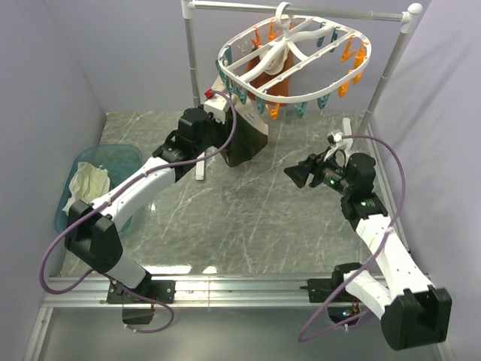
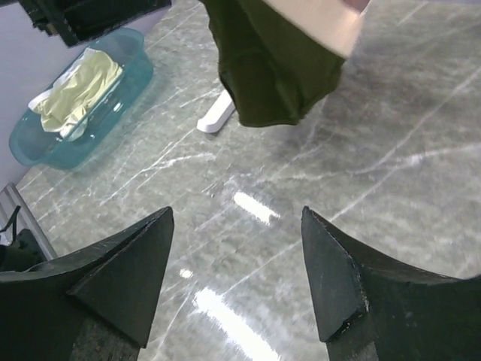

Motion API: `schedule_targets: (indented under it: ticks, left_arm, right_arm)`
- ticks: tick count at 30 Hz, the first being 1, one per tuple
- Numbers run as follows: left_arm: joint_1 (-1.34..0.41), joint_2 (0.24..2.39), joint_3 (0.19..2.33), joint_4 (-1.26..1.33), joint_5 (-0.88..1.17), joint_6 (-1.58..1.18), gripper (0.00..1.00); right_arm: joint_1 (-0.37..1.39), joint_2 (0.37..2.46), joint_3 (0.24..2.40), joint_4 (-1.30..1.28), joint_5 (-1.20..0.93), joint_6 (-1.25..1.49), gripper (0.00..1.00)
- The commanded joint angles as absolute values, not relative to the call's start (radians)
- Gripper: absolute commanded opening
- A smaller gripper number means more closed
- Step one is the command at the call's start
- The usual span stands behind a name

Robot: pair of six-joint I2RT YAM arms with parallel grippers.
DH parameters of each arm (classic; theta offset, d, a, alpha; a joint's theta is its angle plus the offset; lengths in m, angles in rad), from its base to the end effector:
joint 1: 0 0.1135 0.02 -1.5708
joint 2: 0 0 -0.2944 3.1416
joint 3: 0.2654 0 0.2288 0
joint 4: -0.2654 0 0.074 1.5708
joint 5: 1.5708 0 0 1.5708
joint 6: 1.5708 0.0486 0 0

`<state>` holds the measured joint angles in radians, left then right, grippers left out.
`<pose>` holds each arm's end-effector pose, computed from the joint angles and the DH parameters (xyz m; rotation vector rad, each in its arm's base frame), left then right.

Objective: Clip the underwear to the hanger

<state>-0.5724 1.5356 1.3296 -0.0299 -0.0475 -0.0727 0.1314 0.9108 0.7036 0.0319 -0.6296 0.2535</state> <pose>0.3015 -0.1915 0.3927 0.4183 1.7774 -0.4150 0.1742 0.0519 0.3396 -0.3641 1.7471 0.8263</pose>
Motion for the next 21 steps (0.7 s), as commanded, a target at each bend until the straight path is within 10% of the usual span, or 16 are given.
schedule_targets:
  ticks: [1, 21]
  left_arm:
    - [-0.555, 1.490, 1.365, -0.078, -0.008, -0.092, 0.70]
    - [-0.497, 1.463, 1.296, -0.028, 0.153, -0.138, 0.74]
  right_arm:
    - [0.124, 0.983, 0.696, 0.210, -0.675, 0.245, 0.75]
    - [0.083, 1.507, 0.913, 0.580, -0.813, 0.477, 0.83]
